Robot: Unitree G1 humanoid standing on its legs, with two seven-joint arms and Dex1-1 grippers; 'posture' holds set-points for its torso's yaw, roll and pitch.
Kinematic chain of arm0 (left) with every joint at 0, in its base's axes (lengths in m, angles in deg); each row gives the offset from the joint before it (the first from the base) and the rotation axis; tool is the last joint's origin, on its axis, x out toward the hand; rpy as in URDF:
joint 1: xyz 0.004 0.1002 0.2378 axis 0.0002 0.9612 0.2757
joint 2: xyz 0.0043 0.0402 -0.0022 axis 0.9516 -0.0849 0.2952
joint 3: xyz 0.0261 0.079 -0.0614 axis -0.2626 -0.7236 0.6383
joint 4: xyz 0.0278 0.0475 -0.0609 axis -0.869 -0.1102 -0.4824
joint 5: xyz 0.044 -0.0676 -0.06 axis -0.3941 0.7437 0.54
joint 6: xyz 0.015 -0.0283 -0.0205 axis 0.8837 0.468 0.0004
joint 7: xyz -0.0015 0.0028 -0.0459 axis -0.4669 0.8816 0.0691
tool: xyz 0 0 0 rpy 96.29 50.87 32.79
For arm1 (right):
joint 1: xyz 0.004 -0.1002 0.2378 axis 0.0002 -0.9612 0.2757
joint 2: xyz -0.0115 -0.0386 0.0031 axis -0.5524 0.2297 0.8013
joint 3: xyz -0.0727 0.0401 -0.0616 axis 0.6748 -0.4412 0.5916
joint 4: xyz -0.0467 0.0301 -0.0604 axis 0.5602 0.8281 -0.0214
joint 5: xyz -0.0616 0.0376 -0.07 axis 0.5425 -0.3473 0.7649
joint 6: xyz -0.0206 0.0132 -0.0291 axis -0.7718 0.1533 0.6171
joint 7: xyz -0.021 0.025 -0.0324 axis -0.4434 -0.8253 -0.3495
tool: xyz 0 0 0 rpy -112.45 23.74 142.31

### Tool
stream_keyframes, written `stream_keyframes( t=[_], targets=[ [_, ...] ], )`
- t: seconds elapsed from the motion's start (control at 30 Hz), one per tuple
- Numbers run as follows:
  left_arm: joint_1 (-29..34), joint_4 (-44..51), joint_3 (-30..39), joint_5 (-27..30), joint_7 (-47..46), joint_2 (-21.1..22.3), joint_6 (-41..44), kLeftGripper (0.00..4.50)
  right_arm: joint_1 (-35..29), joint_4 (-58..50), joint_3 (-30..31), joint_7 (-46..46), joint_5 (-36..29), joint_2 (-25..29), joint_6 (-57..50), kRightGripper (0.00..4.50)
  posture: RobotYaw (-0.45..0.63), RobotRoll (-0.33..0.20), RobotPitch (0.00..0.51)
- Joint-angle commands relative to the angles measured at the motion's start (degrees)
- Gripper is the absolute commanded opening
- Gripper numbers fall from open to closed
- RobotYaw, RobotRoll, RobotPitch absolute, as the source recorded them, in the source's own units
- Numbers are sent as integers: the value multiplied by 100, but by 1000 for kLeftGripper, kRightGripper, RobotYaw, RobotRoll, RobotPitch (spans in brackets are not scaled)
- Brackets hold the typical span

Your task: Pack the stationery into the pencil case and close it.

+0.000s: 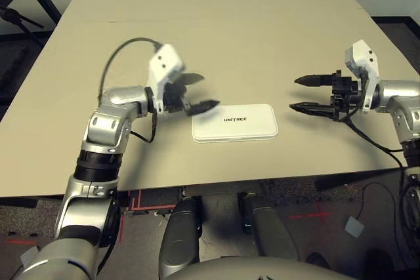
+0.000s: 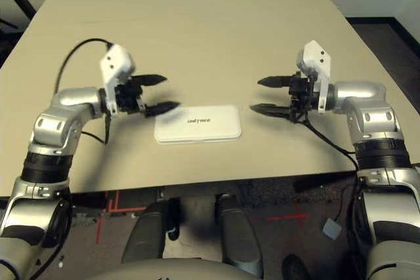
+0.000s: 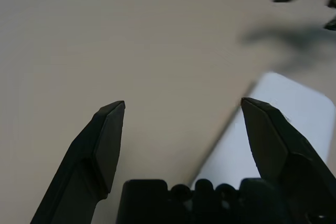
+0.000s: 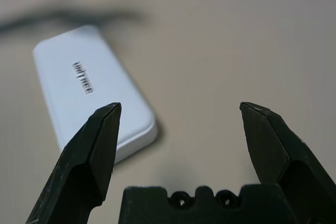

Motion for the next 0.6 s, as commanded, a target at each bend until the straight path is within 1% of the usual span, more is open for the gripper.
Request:
stream_keyframes(
  t=[0.03,0.1,0.23,0.4,0.47,0.6],
  targets=[
    [295,154,526,187,-703,-137,-87,4484,-66,250,-359,-549,-62,-189,183,4500,-5,0,159],
    [398,140,830,192,-1180,-255,-232,4484,-22,479,-558,-1000,-10,-347,439,4500,-2,0,156],
    [526,45,1295,16,-2096,-508,-969,4484,50,859,-925,-1951,39,-637,843,4500,-4,0,151],
    [625,-128,1612,-298,-3124,-672,-1910,4484,197,1478,-1208,-3196,294,-776,1407,4500,-7,0,146],
    [645,-191,1664,-379,-3388,-690,-2197,4484,264,1682,-1308,-3526,284,-808,1541,4500,-7,0,145],
    [672,-228,1742,-462,-4023,-793,-2413,4484,356,1931,-1440,-3922,244,-897,1727,4500,-8,0,143]
  ],
)
